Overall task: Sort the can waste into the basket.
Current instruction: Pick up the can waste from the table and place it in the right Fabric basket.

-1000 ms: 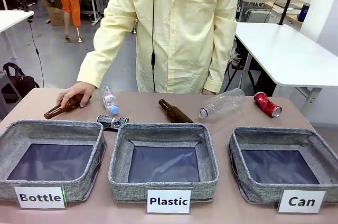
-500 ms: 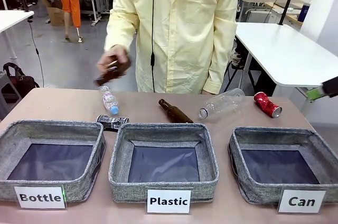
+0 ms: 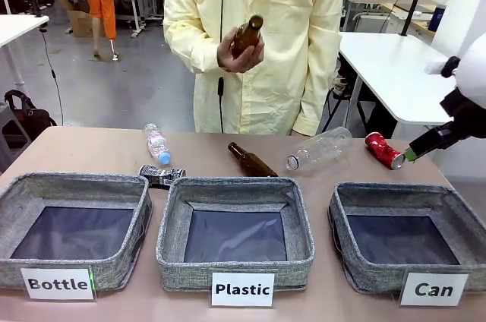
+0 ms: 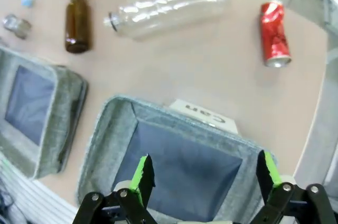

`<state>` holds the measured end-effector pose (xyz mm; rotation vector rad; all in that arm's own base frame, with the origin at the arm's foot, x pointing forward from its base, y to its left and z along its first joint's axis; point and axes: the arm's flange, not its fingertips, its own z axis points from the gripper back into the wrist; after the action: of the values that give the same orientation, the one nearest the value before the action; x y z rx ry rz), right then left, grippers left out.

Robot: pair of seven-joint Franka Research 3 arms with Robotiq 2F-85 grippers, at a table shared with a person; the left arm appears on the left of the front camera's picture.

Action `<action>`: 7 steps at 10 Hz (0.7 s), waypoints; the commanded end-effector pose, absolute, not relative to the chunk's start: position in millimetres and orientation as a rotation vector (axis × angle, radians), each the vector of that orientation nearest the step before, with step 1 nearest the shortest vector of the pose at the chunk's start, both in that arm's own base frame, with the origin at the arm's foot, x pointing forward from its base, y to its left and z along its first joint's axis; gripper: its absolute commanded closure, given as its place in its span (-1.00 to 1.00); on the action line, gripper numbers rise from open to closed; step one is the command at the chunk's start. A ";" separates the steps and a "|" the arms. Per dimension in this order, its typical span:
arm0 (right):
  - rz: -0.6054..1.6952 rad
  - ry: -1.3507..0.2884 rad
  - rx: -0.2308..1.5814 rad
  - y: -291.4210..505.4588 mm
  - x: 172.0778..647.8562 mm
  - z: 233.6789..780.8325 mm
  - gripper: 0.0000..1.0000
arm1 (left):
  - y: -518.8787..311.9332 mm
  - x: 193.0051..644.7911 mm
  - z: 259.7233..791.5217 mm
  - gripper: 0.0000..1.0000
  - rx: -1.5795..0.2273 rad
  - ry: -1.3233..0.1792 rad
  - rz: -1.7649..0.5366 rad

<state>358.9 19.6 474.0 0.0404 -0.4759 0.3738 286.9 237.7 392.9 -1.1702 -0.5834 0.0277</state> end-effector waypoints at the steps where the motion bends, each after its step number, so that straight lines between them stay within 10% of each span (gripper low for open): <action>1: 0.428 -0.485 0.037 22.5 356.3 478.1 -1.00 | 238.0 286.8 393.9 -1.00 -1.187 -0.614 0.015; 7: 0.382 -0.327 0.074 -14.5 460.0 472.3 -1.00 | 238.0 286.8 393.9 -1.00 -1.187 -0.614 0.015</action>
<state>421.7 -12.5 462.7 0.0324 -0.3758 0.3943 286.5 238.0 393.3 -1.1707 -0.5849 0.0278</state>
